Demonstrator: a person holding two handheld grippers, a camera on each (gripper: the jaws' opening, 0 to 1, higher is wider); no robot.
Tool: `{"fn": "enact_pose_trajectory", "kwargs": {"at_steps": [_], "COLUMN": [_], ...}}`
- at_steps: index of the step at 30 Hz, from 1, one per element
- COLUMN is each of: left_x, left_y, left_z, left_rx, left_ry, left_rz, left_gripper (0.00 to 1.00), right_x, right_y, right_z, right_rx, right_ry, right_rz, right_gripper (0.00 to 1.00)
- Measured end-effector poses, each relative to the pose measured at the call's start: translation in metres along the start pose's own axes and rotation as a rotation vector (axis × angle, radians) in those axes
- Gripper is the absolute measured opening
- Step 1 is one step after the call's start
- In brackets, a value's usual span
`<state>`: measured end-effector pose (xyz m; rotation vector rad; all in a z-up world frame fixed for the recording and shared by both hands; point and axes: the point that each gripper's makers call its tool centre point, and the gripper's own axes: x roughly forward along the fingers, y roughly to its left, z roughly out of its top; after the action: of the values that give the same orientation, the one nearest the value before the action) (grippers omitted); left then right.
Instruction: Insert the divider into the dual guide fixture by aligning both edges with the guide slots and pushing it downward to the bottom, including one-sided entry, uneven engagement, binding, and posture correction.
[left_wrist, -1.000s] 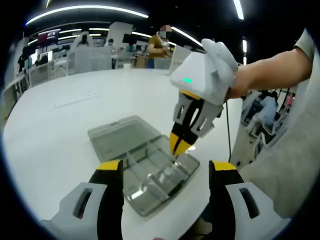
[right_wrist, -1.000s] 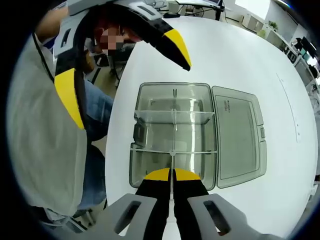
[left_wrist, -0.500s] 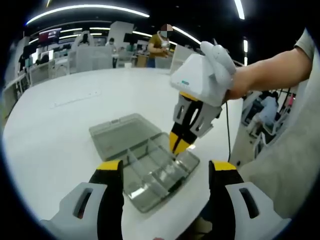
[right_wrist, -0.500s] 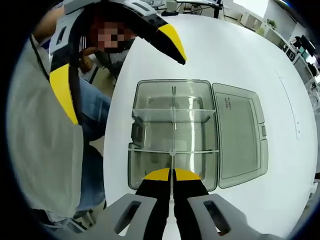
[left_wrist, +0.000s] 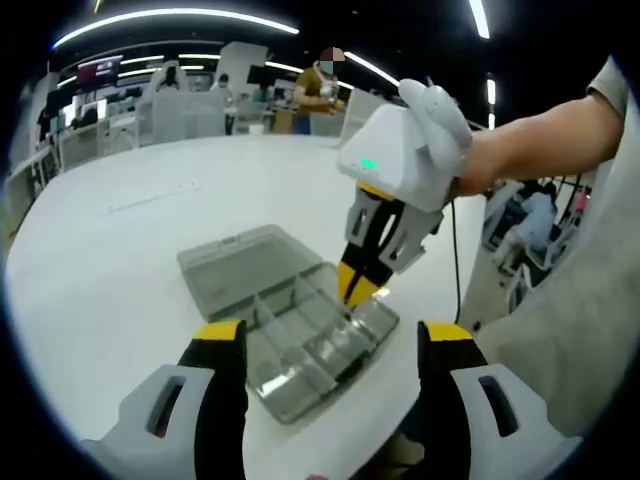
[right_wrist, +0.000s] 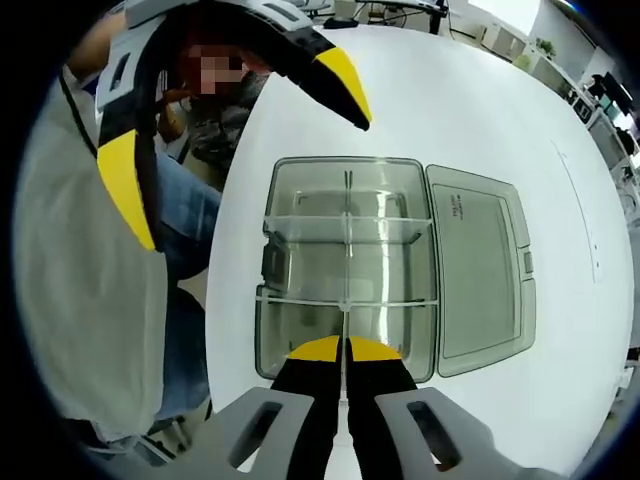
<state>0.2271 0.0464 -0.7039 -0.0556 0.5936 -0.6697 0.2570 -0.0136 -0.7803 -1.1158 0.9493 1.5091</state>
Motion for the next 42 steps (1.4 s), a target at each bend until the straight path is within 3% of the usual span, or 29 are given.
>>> {"fn": "enact_pose_trajectory", "kwargs": {"at_steps": [42], "left_x": [-0.006], "left_y": [-0.007], "left_z": [-0.01], "left_rx": [0.0], "left_ry": [0.015], "left_rz": [0.006], "left_gripper": [0.66], "right_x": [0.018], "right_y": [-0.001], "right_z": [-0.009], "right_rx": [-0.023], "right_ry": [0.047], "right_rz": [0.0], "right_gripper": [0.0]}}
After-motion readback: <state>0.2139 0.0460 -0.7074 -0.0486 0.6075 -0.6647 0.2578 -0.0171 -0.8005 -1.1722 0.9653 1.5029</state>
